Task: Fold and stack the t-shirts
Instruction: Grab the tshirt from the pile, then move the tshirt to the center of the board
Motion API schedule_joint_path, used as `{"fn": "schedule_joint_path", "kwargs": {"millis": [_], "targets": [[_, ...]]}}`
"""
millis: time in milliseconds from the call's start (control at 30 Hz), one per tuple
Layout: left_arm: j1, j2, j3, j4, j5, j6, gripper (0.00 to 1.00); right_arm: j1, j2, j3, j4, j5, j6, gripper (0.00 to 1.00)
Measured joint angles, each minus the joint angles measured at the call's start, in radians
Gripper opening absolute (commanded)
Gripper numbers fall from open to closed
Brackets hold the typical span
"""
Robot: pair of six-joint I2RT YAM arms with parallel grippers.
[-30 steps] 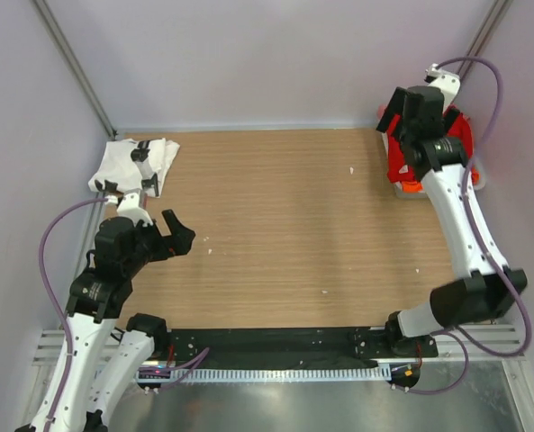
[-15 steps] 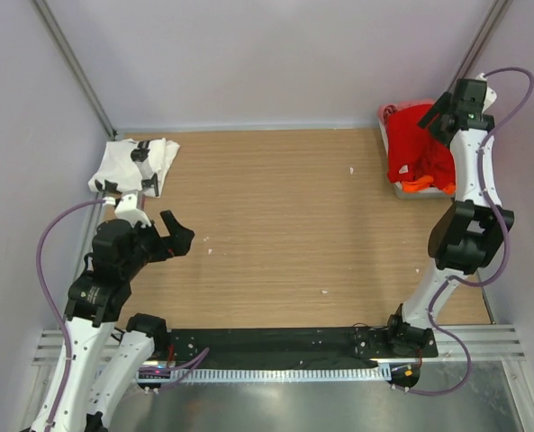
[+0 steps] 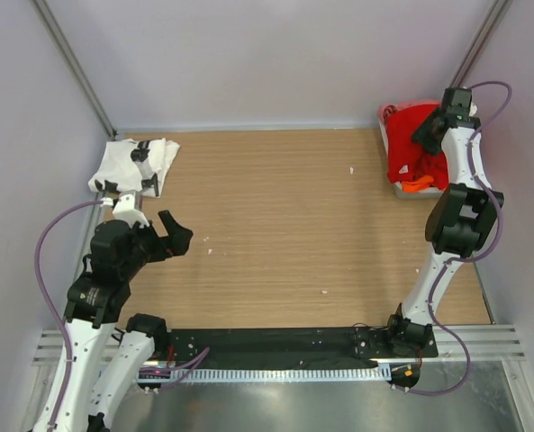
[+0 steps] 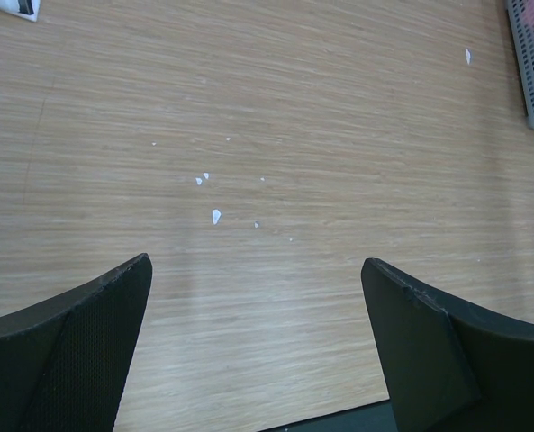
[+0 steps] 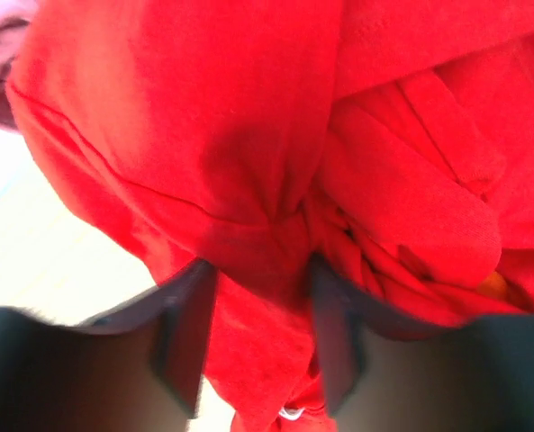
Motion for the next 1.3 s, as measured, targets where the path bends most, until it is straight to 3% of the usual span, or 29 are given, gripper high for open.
{"fn": "schedule_joint_path", "kwargs": {"millis": [67,100,200,433,600,733,833,933,1000,1100,1200,1233,1300], "targets": [[0.012,-0.001,0.000,0.000,0.005,0.000,1.00,0.000,0.001,0.006,0.002,-0.005,0.000,0.25],[0.018,-0.002,0.000,0.000,0.006,0.000,1.00,0.000,0.001,0.008,0.003,-0.007,0.001,0.14],[0.026,-0.005,-0.001,0.000,0.007,0.000,1.00,0.000,0.001,0.014,0.005,-0.013,0.002,0.01],[0.031,-0.010,-0.002,0.000,0.016,0.000,1.00,0.008,-0.009,0.019,0.000,-0.040,0.005,0.01],[0.040,-0.010,-0.002,0.001,0.024,0.001,1.00,0.079,-0.016,0.166,-0.063,-0.118,-0.010,0.01],[0.044,-0.010,-0.003,0.001,0.027,0.001,1.00,0.297,0.006,0.459,-0.135,-0.190,-0.036,0.01],[0.045,-0.010,-0.005,0.002,0.029,0.001,1.00,0.480,-0.032,0.616,-0.061,-0.304,-0.020,0.01],[0.045,-0.008,-0.007,0.002,0.029,0.001,1.00,0.570,-0.206,0.495,0.072,-0.435,0.024,0.01],[0.045,-0.008,-0.008,0.002,0.029,0.001,1.00,0.557,-0.327,0.432,0.119,-0.455,0.037,0.01],[0.045,-0.008,-0.008,0.002,0.029,0.001,1.00,0.507,-0.489,0.367,0.173,-0.372,0.014,0.01],[0.045,-0.008,-0.008,0.002,0.029,0.001,1.00,0.491,-0.635,0.217,0.181,-0.191,-0.017,0.02],[0.045,-0.008,-0.008,0.002,0.029,0.001,1.00,0.494,-0.682,0.139,0.197,-0.123,-0.023,0.07],[0.045,-0.008,-0.008,0.002,0.029,0.000,1.00,0.498,-0.735,0.007,0.203,-0.026,-0.021,0.37]]}}
